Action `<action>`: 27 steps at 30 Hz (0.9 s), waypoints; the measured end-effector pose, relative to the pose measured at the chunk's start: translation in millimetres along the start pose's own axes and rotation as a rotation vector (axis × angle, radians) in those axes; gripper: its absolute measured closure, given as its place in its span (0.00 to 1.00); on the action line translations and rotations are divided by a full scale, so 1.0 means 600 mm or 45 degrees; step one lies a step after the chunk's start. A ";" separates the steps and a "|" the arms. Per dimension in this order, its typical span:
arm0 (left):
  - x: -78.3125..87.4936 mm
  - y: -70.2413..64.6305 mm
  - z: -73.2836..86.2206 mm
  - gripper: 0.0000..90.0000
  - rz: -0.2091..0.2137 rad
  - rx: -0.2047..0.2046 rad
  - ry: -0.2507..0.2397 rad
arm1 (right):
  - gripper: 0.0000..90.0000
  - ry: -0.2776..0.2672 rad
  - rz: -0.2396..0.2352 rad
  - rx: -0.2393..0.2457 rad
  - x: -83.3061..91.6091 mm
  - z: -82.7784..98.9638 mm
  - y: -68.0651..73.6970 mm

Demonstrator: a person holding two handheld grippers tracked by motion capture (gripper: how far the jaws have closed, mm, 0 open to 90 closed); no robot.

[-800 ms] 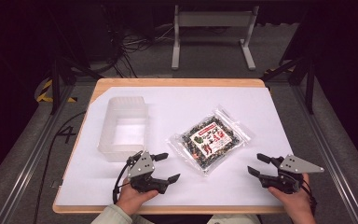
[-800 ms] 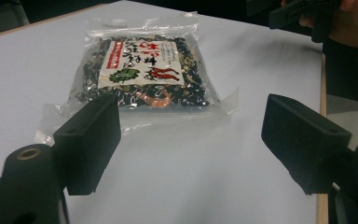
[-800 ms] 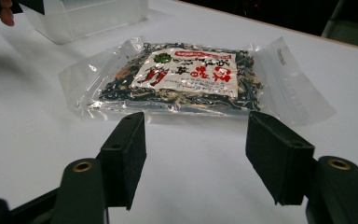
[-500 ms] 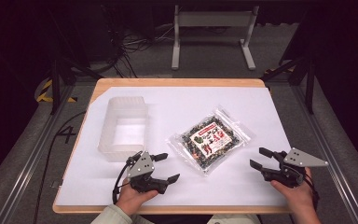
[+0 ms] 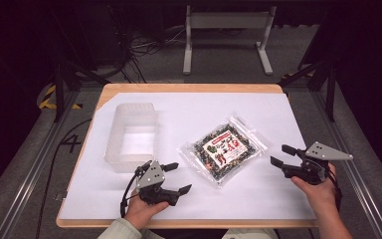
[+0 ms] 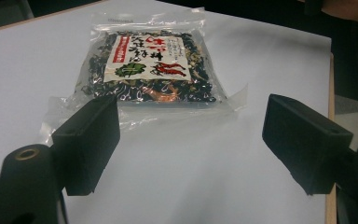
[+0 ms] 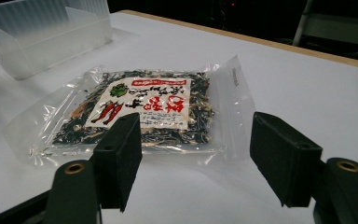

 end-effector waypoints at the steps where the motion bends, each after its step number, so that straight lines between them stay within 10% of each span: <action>1: 0.000 0.000 0.000 0.22 0.001 0.000 0.000 | 0.38 0.000 0.006 -0.002 -0.001 -0.003 -0.003; 13: -0.008 0.009 0.005 0.21 -0.069 0.001 0.032 | 0.37 -0.015 0.033 -0.033 -0.036 -0.027 -0.034; 27: -0.009 0.016 0.006 0.18 -0.016 0.098 0.015 | 0.30 0.011 -0.015 -0.152 -0.083 -0.038 -0.047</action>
Point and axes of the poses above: each handheld gripper's, and its own axes: x roughly backward along the jaws, z roughly out of its underside, y roughly to its left, the point moved 3 cm from there along -x, roughly forward along the jaws, and after that the axes turned 6 degrees about -z, right-handed, at the moved point
